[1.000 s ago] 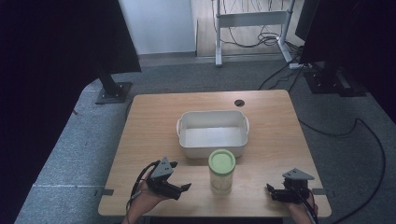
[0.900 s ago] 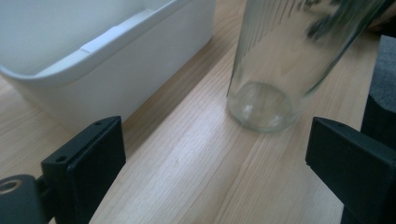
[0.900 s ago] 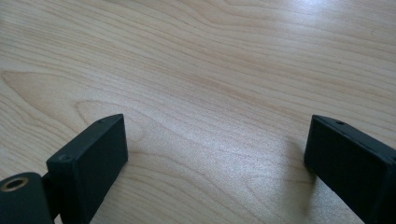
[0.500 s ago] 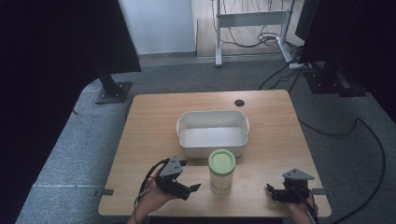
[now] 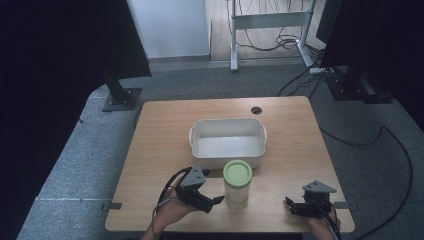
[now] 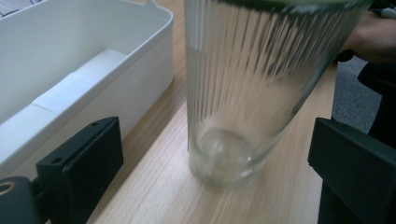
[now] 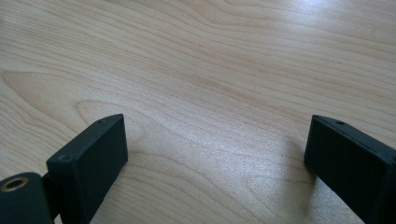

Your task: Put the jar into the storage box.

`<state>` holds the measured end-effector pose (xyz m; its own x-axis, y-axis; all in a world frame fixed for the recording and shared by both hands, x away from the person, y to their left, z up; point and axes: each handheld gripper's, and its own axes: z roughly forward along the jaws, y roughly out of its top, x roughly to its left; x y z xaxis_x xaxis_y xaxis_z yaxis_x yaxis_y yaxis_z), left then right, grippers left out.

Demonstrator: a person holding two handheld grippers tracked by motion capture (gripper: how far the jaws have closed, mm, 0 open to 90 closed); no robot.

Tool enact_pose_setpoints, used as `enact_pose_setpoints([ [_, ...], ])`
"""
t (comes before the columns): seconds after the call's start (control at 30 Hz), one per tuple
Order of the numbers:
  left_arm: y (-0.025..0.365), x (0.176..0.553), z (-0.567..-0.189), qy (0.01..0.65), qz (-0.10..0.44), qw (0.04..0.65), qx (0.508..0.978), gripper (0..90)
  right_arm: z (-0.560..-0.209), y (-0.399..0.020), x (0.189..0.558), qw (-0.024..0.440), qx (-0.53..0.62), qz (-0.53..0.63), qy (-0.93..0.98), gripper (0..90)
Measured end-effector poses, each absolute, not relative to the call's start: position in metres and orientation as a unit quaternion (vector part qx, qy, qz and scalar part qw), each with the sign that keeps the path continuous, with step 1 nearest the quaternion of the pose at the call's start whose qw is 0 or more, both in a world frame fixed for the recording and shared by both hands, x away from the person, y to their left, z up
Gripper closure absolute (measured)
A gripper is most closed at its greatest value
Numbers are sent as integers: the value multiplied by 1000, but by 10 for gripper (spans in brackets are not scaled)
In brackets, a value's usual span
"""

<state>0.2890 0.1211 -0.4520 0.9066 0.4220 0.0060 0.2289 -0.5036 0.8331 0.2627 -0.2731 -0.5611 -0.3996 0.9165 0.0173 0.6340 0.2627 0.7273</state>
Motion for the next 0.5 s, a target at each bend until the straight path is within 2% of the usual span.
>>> enact_pose_setpoints([
  [0.5, 104, 293, -448, 181, 91, 471, 859, 35, -561, -273, 263, 210, 506, 336, 766, 56],
])
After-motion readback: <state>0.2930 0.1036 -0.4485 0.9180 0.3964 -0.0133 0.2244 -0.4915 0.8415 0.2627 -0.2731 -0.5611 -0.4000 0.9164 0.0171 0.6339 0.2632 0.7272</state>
